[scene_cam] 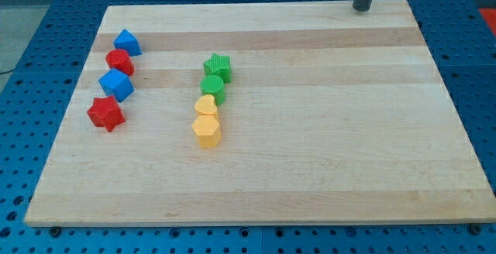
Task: Point at the yellow heart
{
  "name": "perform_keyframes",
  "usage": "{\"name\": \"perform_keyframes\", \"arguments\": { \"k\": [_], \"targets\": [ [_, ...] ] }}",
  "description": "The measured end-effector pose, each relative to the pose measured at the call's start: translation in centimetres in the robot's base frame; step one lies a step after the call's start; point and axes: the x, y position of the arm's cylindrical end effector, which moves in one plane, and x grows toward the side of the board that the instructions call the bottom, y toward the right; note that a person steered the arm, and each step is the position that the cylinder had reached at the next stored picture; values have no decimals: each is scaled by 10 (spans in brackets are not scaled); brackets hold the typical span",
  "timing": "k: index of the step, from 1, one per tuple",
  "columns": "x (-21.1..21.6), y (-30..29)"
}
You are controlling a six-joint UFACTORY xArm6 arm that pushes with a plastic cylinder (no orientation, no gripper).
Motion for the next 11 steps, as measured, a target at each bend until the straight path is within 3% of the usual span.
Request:
{"name": "perform_keyframes", "arguments": {
  "k": [2,3,5,6,7,8,9,10,11],
  "targets": [
    [23,-10],
    [82,-18],
    [272,-62],
    [356,-128],
    [373,-218],
    [361,-316],
    [304,-364],
    [247,-368],
    [219,-335]
  ]
}}
